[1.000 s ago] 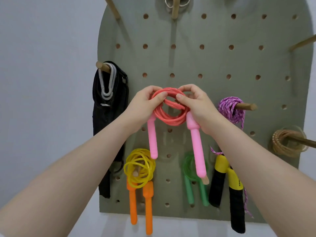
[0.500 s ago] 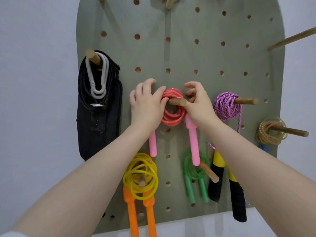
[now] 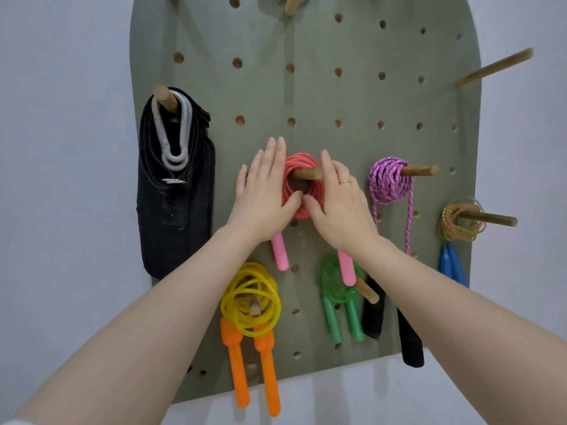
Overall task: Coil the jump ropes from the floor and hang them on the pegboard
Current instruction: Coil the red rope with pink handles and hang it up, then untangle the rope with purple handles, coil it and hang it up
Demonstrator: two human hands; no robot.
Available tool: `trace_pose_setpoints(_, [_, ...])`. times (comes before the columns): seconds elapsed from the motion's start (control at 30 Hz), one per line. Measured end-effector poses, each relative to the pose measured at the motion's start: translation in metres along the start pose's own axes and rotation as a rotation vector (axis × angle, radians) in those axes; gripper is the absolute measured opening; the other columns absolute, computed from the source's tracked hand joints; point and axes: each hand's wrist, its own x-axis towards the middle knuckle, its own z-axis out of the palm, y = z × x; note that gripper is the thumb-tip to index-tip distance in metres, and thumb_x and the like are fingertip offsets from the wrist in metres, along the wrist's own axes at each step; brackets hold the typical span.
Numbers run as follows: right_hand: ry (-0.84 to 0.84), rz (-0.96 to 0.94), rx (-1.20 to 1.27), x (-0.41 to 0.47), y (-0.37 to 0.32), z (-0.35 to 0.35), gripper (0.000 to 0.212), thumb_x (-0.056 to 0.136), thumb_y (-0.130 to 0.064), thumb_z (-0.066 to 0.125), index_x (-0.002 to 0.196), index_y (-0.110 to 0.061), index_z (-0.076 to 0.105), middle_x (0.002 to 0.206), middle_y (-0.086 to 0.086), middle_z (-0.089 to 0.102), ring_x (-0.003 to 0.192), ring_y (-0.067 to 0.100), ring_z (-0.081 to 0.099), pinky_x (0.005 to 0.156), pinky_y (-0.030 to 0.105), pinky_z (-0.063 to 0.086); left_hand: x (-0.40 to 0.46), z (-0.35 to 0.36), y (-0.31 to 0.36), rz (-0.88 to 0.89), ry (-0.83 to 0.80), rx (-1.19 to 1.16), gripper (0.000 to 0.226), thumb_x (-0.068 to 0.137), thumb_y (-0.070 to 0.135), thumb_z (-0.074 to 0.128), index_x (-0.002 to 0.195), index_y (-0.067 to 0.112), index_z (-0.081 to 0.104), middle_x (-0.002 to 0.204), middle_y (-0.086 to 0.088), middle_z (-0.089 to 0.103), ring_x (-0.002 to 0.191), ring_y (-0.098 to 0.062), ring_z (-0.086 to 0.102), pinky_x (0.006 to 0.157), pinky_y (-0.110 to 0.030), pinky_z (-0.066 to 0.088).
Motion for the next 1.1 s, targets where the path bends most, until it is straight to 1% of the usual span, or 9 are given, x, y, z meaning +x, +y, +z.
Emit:
trace_pose_setpoints(0.13, [0.002,-0.066,0.087,-0.024,0.0,-0.018,0.069,0.093,-0.037,0.047,0.149,-0.015,0.014,0.152,0.007,0.021,0.134,0.027,0.031,0.108,0.038,0.026,-0.031,-0.008,0.014,0.015,0.084,0.013,0.079,0.089,0.034,0.052,0.15,0.02,0.004,0.158,-0.005,0.0,0.145,-0.023,0.005,0.116,-0.041,0.008])
trace_pose_setpoints(0.27, [-0.001,-0.061,0.175,-0.058,0.003,-0.032,0.062,0.093,-0.032,0.047,0.147,-0.016,0.02,0.153,0.005,0.019,0.137,0.024,0.027,0.108,0.036,0.025,-0.066,-0.017,0.028,0.01,0.047,0.072,0.078,0.087,0.035,0.051,0.15,0.019,0.007,0.158,-0.007,0.002,0.145,-0.025,0.007,0.114,-0.042,0.012])
trace_pose_setpoints(0.4, [-0.087,-0.086,0.181,-0.114,0.018,-0.048,0.05,0.09,-0.019,0.05,0.138,-0.012,0.036,0.147,0.007,0.027,0.127,0.028,0.038,0.101,0.04,0.037,-0.117,-0.023,0.053,-0.042,-0.043,0.111,0.079,0.079,0.038,0.042,0.149,0.015,0.013,0.157,-0.011,0.009,0.143,-0.03,0.014,0.113,-0.044,0.019])
trace_pose_setpoints(0.53, [-0.367,-0.138,0.204,-0.19,0.039,-0.059,0.027,0.09,-0.011,0.046,0.116,-0.007,0.053,0.137,0.007,0.038,0.119,0.029,0.045,0.09,0.042,0.045,-0.2,-0.012,0.087,-0.163,-0.252,0.191,0.073,0.08,0.031,0.047,0.146,0.01,0.025,0.155,-0.017,0.014,0.141,-0.034,0.017,0.112,-0.049,0.023])
trace_pose_setpoints(0.63, [-0.651,-0.186,0.188,-0.26,0.054,-0.062,0.025,0.093,-0.015,0.04,0.114,-0.012,0.054,0.135,0.0,0.038,0.113,0.022,0.048,0.085,0.037,0.047,-0.279,-0.002,0.121,-0.288,-0.479,0.227,0.074,0.088,0.03,0.05,0.149,0.015,0.011,0.157,-0.011,0.002,0.144,-0.03,0.006,0.115,-0.041,0.012])
trace_pose_setpoints(0.73, [-0.905,-0.239,0.166,-0.335,0.059,-0.066,0.026,0.094,-0.017,0.039,0.116,-0.014,0.053,0.136,-0.001,0.037,0.112,0.019,0.048,0.083,0.03,0.043,-0.356,0.002,0.152,-0.379,-0.729,0.287,0.076,0.092,0.033,0.045,0.149,0.019,-0.004,0.157,-0.005,-0.011,0.145,-0.025,-0.006,0.117,-0.037,0.004])
trace_pose_setpoints(0.9, [-1.271,-0.286,0.176,-0.453,0.056,-0.07,0.024,0.095,-0.018,0.04,0.114,-0.013,0.054,0.131,0.0,0.041,0.092,0.016,0.043,0.076,0.027,0.036,-0.477,-0.001,0.19,-0.478,-0.978,0.258,0.076,0.093,0.029,0.042,0.148,0.019,-0.008,0.157,-0.004,-0.016,0.145,-0.023,-0.009,0.115,-0.036,0.001])
trace_pose_setpoints(1.0, [-1.405,-0.354,0.161,-0.514,0.049,-0.076,0.024,0.095,-0.019,0.04,0.113,-0.013,0.055,0.127,0.003,0.044,0.102,0.022,0.05,0.083,0.031,0.042,-0.546,-0.005,0.201,-0.571,-1.094,0.234,0.077,0.092,0.027,0.044,0.149,0.02,-0.007,0.157,-0.003,-0.016,0.145,-0.022,-0.008,0.115,-0.035,0.001])
trace_pose_setpoints(1.1, [-1.527,-0.446,0.113,-0.563,0.038,-0.08,0.025,0.096,-0.019,0.039,0.113,-0.013,0.056,0.125,0.004,0.047,0.113,0.025,0.048,0.088,0.033,0.042,-0.612,-0.016,0.206,-0.686,-1.141,0.199,0.077,0.09,0.026,0.047,0.149,0.02,-0.002,0.157,-0.004,-0.011,0.145,-0.022,-0.006,0.115,-0.036,0.003])
